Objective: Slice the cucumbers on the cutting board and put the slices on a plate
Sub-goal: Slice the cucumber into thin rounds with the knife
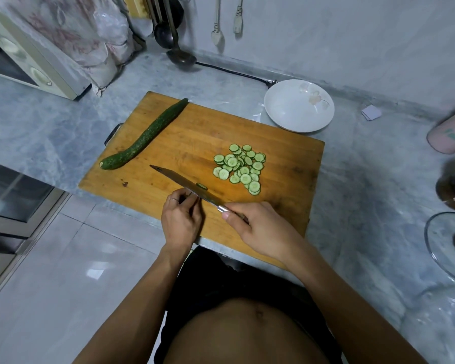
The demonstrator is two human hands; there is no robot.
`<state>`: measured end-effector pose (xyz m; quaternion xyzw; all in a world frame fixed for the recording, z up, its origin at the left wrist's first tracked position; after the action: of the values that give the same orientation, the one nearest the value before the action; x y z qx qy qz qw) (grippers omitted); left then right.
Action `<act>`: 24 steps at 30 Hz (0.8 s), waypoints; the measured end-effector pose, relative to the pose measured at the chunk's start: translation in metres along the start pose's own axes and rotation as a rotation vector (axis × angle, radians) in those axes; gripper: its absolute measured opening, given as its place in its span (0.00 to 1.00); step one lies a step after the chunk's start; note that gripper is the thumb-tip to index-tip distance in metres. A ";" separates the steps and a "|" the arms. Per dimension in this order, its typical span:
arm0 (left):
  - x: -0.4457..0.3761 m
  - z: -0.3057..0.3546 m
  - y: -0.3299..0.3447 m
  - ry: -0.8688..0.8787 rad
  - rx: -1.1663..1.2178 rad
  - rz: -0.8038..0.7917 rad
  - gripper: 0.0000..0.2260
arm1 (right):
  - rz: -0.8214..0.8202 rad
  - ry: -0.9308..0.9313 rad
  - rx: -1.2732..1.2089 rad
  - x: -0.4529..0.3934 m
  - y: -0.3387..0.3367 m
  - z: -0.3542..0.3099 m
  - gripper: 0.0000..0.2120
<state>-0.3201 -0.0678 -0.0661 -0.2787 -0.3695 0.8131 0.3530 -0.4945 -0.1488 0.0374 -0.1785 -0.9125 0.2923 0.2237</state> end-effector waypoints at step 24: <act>-0.005 0.008 -0.006 -0.050 -0.055 -0.088 0.15 | -0.062 0.005 -0.077 -0.040 0.010 0.015 0.17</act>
<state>-0.3208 -0.0717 -0.0556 -0.2514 -0.4121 0.7931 0.3714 -0.4667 -0.1658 0.0080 -0.1595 -0.9276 0.2497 0.2277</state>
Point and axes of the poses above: each hand's wrist, its own x-axis away from the middle knuckle, its own y-axis out of the palm, z = x × y, the point moved 3 cm from there along -x, towards the middle knuckle, and after that the axes turned 8 degrees about -z, right-handed, at the moved point
